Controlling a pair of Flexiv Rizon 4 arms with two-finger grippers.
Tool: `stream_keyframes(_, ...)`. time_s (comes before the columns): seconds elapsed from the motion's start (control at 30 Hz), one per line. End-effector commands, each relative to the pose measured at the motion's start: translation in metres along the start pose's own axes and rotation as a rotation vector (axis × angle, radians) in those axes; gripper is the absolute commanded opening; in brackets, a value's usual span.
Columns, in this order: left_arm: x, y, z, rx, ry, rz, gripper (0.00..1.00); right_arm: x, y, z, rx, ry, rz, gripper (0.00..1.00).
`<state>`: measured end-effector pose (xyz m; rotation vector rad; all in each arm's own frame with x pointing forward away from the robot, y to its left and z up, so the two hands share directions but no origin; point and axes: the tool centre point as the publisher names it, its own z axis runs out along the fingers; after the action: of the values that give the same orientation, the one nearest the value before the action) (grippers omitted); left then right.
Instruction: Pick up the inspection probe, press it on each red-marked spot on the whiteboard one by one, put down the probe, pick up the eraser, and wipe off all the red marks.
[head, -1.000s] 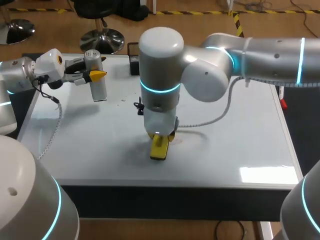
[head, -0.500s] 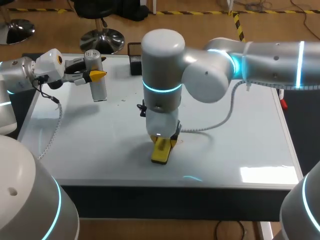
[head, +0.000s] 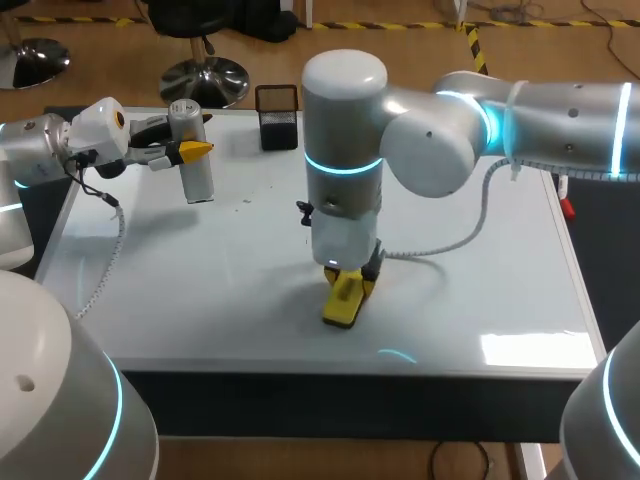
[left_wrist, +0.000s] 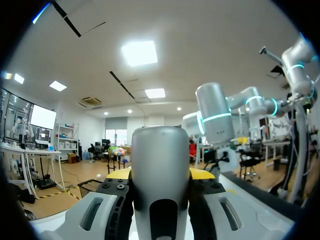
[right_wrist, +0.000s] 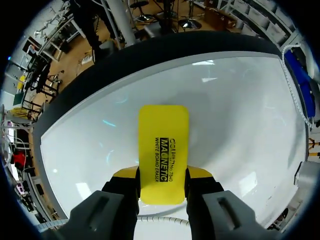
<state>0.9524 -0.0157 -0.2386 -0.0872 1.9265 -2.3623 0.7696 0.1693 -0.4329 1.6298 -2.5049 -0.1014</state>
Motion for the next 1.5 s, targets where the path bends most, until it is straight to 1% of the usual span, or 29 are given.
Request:
stream_keyframes(0.03,0.000,-0.001,0.000,0.000,-0.001,0.001,0.00,0.016,-0.013,0.061,-0.008,0.002,0.020,0.00)
stream_keyframes(0.3,0.000,-0.001,0.000,0.000,-0.001,0.001,0.00,0.042,-0.027,0.080,-0.040,0.037,0.081,0.00)
stream_keyframes(0.4,0.000,-0.001,0.000,0.000,-0.001,0.001,0.00,0.048,-0.030,0.080,-0.041,0.040,0.094,0.00)
stream_keyframes(0.53,0.000,-0.001,0.000,0.000,-0.001,0.001,0.00,0.052,-0.032,0.073,-0.026,0.035,0.105,0.00)
stream_keyframes(0.63,0.000,-0.001,0.000,0.000,-0.001,0.001,0.00,0.053,-0.034,0.061,-0.001,0.022,0.109,0.00)
stream_keyframes(0.7,0.000,-0.001,0.000,0.000,-0.001,0.001,0.00,0.054,-0.036,0.046,0.026,0.011,0.106,0.00)
stream_keyframes(0.97,0.000,-0.001,0.000,0.000,-0.001,0.001,0.00,0.064,-0.053,-0.048,0.197,-0.054,0.084,0.00)
stream_keyframes(1.07,0.000,-0.001,0.000,0.000,-0.001,0.001,0.00,0.067,-0.060,-0.068,0.241,-0.064,0.071,0.00)
stream_keyframes(1.13,0.000,-0.001,0.000,0.000,-0.001,0.001,0.00,0.068,-0.065,-0.073,0.250,-0.058,0.065,0.00)
stream_keyframes(1.2,0.000,-0.001,0.000,0.000,-0.001,0.001,0.00,0.069,-0.070,-0.075,0.245,-0.078,0.057,0.00)
stream_keyframes(1.23,0.000,-0.001,0.000,0.000,-0.001,0.001,0.00,0.070,-0.073,-0.075,0.243,-0.073,0.052,0.00)
stream_keyframes(1.3,0.000,-0.001,0.000,0.000,-0.001,0.001,0.00,0.072,-0.080,-0.074,0.218,-0.111,0.037,0.00)
stream_keyframes(1.33,0.000,-0.001,0.000,0.000,-0.001,0.001,0.00,0.073,-0.083,-0.074,0.216,-0.109,0.035,0.00)
stream_keyframes(1.37,0.000,-0.001,0.000,0.000,-0.001,0.001,0.00,0.075,-0.088,-0.074,0.211,-0.115,0.032,0.00)
stream_keyframes(1.4,0.000,-0.001,0.000,0.000,-0.001,0.001,0.00,0.077,-0.093,-0.074,0.197,-0.144,0.026,0.00)
stream_keyframes(1.47,0.000,-0.001,0.000,0.000,-0.001,0.001,0.00,0.082,-0.106,-0.074,0.199,-0.124,0.033,0.00)
stream_keyframes(1.5,0.000,-0.001,0.000,0.000,-0.001,0.001,0.00,0.084,-0.113,-0.074,0.191,-0.142,0.031,0.00)
